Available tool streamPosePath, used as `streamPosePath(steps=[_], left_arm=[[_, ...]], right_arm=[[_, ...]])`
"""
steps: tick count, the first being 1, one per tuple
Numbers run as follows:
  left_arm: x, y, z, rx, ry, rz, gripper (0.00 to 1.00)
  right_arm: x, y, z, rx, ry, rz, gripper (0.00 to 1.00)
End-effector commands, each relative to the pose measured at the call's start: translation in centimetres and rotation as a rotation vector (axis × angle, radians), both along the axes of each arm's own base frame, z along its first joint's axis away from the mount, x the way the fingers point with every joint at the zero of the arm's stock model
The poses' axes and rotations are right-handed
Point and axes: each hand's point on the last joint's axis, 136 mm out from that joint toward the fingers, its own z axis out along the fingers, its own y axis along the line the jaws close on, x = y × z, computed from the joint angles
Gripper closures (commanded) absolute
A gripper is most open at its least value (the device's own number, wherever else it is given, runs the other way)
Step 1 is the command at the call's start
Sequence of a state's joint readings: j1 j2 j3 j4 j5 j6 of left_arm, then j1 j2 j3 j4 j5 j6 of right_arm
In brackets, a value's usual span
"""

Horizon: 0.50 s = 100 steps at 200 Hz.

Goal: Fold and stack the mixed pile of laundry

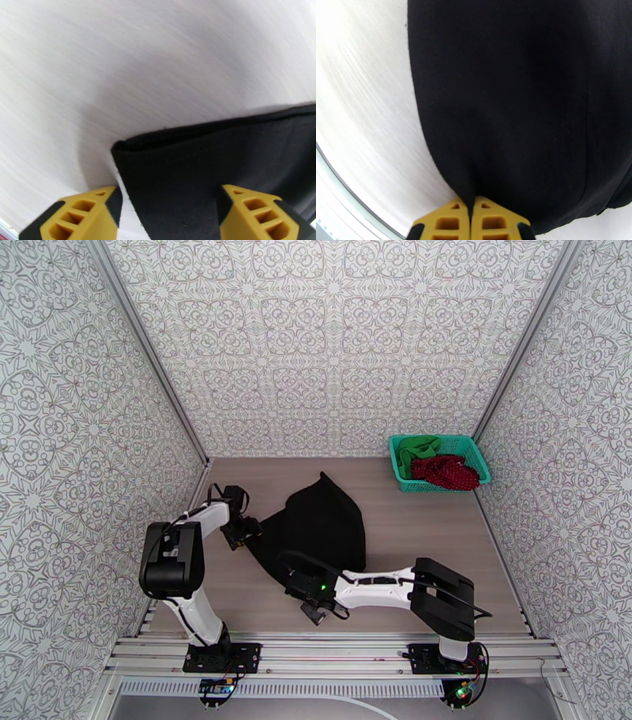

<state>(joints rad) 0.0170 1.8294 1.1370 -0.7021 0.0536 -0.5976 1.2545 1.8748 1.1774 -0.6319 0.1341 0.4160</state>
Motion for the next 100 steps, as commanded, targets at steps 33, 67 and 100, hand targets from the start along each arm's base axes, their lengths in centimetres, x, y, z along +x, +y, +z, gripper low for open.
streamPosePath(steps=[33,67,100], left_arm=[[0.8,2.1,-1.9,0.105,0.043,-0.018,0.58],[2.1,2.0,-2.1,0.102,0.039,-0.045,1.00],[2.5,1.9,-0.6,0.098,0.007,-0.062,1.00]], right_arm=[[-1.3,-3.2,-2.8,-0.110,0.076,-0.021,1.00],[-1.3,-3.1,-2.5,-0.102,0.072,-0.025,1.00],[-0.3,-3.0,-1.1,-0.083,0.017,-0.043,1.00]])
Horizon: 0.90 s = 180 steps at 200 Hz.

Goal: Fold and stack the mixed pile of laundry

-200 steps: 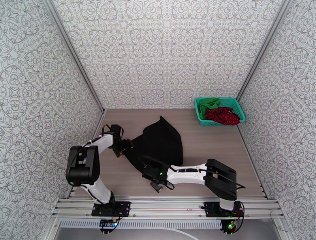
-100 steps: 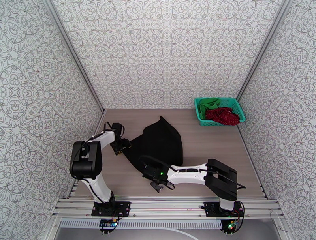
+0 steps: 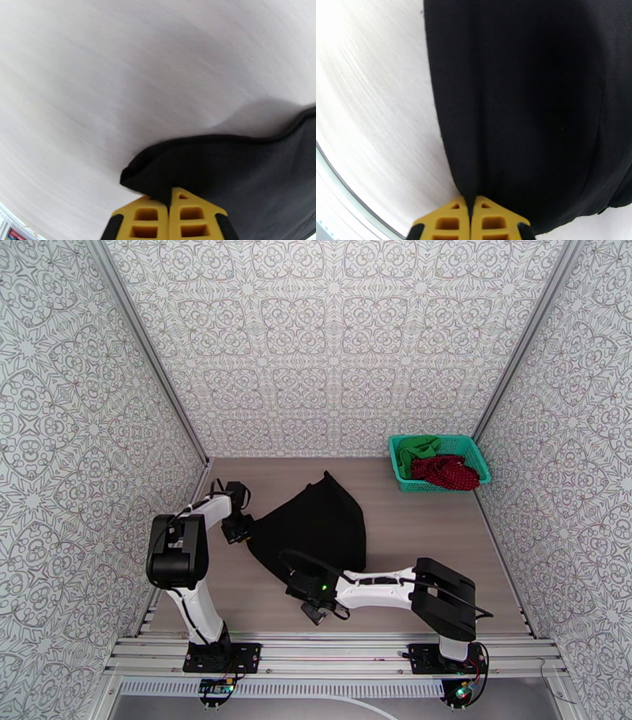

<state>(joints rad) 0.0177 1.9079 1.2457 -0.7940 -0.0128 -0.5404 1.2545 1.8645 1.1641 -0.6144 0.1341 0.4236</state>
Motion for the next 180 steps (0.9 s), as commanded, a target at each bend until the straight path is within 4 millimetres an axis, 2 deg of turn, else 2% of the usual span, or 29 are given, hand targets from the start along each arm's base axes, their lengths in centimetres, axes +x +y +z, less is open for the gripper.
streamPosePath(steps=[1,14,33,75,110,129,156,180], left_arm=[[1.8,0.7,-0.3,0.024,-0.057,-0.018,1.00],[1.6,0.6,1.2,0.022,-0.084,-0.022,1.00],[1.3,0.3,5.1,0.007,-0.150,-0.032,1.00],[-0.6,-0.9,16.3,-0.030,-0.327,-0.080,1.00],[-2.9,-2.1,25.6,-0.066,-0.498,-0.118,1.00],[-3.8,-2.8,30.0,-0.082,-0.580,-0.140,1.00],[-3.8,-4.1,34.3,-0.122,-0.671,-0.179,1.00],[-2.0,-5.0,36.1,-0.141,-0.709,-0.204,1.00]], right_arm=[[-0.3,-3.1,-1.2,-0.099,0.018,-0.036,1.00],[0.5,-3.2,0.2,-0.087,-0.017,-0.043,1.00],[1.5,-3.2,3.2,-0.044,-0.064,-0.046,1.00],[3.1,-4.1,11.7,0.033,-0.182,-0.004,1.00],[4.8,-6.2,18.7,0.072,-0.293,0.005,1.00],[6.0,-7.4,22.5,0.113,-0.350,0.001,1.00],[8.0,-8.6,27.2,0.167,-0.434,-0.002,1.00],[11.2,-9.6,30.8,0.187,-0.526,-0.029,1.00]])
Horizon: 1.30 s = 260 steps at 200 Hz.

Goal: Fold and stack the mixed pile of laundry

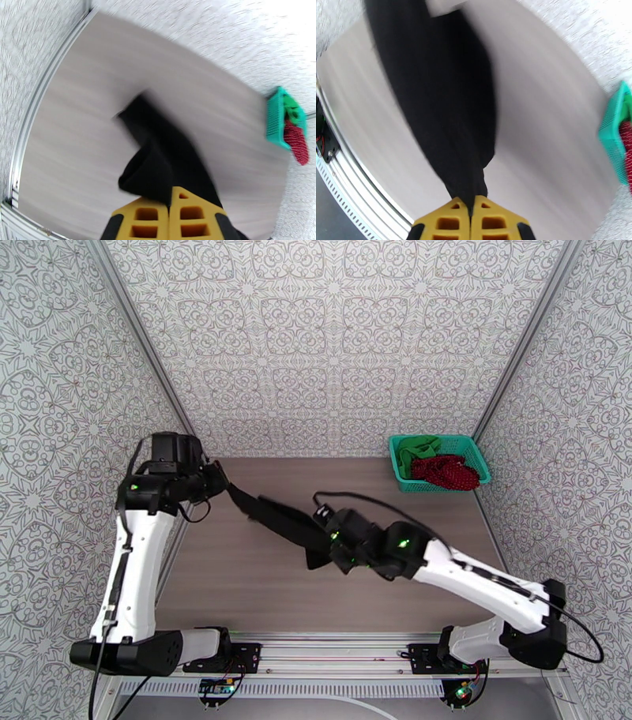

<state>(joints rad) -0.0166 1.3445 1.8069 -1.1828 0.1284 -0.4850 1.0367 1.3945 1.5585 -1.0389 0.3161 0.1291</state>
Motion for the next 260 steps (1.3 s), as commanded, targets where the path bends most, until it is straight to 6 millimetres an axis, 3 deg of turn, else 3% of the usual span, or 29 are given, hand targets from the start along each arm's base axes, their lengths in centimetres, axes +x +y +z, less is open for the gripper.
streamPosePath(steps=[1,42,85,106,124,141,157,170,182,200,243,260], left_arm=[[1.0,-1.4,0.5,-0.015,0.024,-0.064,1.00],[6.2,-2.3,4.4,0.000,-0.101,-0.102,1.00],[12.9,-2.0,5.6,-0.009,-0.175,-0.133,1.00],[15.0,-2.5,6.4,-0.069,-0.220,-0.179,1.00],[15.6,-2.9,7.3,-0.094,-0.257,-0.201,1.00],[14.8,-3.2,8.5,-0.083,-0.287,-0.214,1.00],[13.2,-3.2,9.0,-0.052,-0.287,-0.212,1.00],[11.5,-3.6,8.6,-0.018,-0.280,-0.211,1.00],[9.7,-4.2,7.7,0.003,-0.284,-0.213,1.00],[6.8,-4.7,2.7,0.004,-0.224,-0.195,1.00],[-2.8,-5.2,-14.0,-0.039,0.007,-0.122,1.00],[-7.0,-4.3,-17.6,-0.056,0.080,-0.066,1.00]], right_arm=[[2.7,-2.0,3.7,-0.029,-0.109,-0.009,1.00],[10.7,-3.6,8.4,-0.003,-0.224,-0.090,1.00],[19.4,-4.5,10.4,-0.026,-0.292,-0.166,1.00],[22.7,-5.6,12.0,-0.026,-0.341,-0.223,1.00],[24.0,-6.6,14.3,0.002,-0.396,-0.264,1.00],[23.9,-6.9,14.8,0.002,-0.410,-0.262,1.00],[23.4,-6.8,13.6,-0.005,-0.382,-0.241,1.00],[22.7,-6.8,11.1,-0.010,-0.340,-0.224,1.00],[21.6,-6.8,8.5,-0.005,-0.310,-0.210,1.00],[19.4,-7.0,3.8,0.015,-0.278,-0.191,1.00],[10.6,-5.5,-8.3,0.092,-0.080,-0.092,1.00],[6.2,-4.1,-11.4,0.120,0.001,-0.046,1.00]])
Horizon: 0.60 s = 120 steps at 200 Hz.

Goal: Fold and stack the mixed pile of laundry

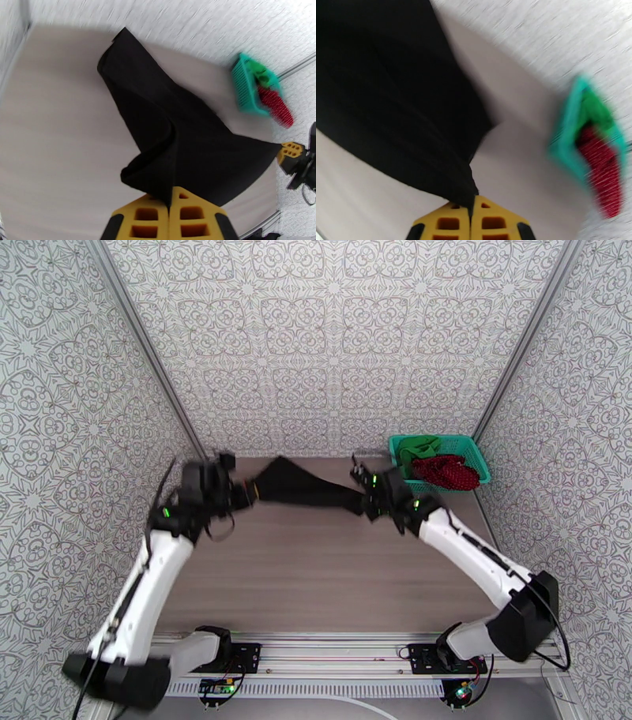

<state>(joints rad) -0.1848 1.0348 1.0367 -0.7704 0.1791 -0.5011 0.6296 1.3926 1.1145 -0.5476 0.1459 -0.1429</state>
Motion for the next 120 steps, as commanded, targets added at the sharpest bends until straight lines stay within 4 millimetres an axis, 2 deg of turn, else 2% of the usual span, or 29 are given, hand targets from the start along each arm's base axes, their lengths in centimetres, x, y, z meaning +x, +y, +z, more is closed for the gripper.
streamPosePath(steps=[1,21,33,55,70,83,102,120], left_arm=[[-2.9,1.6,-3.7,-0.009,0.031,0.132,1.00],[-6.8,3.2,-4.7,-0.008,0.068,0.201,1.00],[-8.5,3.7,-4.9,-0.012,0.092,0.223,1.00],[-10.4,3.8,-6.0,-0.022,0.156,0.236,1.00],[-10.1,3.3,-6.0,-0.029,0.165,0.223,1.00],[-9.1,3.2,-5.8,-0.016,0.166,0.222,1.00],[-6.5,2.9,-4.8,0.012,0.153,0.215,1.00],[-3.5,2.8,-3.6,0.041,0.131,0.213,1.00]], right_arm=[[-4.4,3.1,-1.1,0.162,0.026,0.056,1.00],[-9.3,4.2,-3.3,0.177,0.099,0.080,1.00],[-11.7,4.3,-4.1,0.194,0.142,0.069,1.00],[-14.5,3.5,-5.3,0.216,0.207,0.021,1.00],[-14.4,2.2,-5.5,0.203,0.206,-0.044,1.00],[-13.5,1.1,-4.7,0.170,0.152,-0.102,1.00],[-11.5,-0.1,-2.8,0.113,0.050,-0.169,1.00],[-9.5,-0.6,-1.9,0.064,0.005,-0.207,1.00]])
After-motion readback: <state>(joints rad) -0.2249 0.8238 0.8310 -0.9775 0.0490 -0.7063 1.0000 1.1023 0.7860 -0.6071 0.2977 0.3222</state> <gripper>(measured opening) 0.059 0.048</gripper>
